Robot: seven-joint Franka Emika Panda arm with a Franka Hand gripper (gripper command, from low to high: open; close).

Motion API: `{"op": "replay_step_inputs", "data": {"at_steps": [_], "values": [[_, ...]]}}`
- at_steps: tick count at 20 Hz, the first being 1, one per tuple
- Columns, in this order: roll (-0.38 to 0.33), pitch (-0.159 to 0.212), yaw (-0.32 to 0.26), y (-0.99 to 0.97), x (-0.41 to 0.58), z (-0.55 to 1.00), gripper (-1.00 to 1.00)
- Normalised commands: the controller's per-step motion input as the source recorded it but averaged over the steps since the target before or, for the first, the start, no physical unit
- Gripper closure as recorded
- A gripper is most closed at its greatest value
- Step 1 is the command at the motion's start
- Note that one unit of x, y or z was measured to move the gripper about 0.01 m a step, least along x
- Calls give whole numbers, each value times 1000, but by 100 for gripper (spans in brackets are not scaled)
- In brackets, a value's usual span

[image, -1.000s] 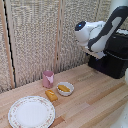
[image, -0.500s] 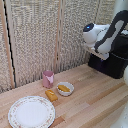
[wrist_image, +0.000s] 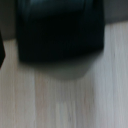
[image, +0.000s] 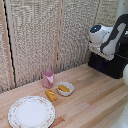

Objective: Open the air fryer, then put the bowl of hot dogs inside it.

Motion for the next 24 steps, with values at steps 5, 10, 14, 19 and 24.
{"op": "replay_step_inputs", "data": {"at_steps": [5, 10, 14, 19, 24], "values": [[17, 7, 25, -266, 105, -5, 100], [-2, 10, -48, 33, 181, -64, 100], [53, 71, -33, 0, 139, 31, 100], [168, 156, 0, 30, 10, 257, 100], [252, 141, -27, 365, -8, 286, 100]]}}
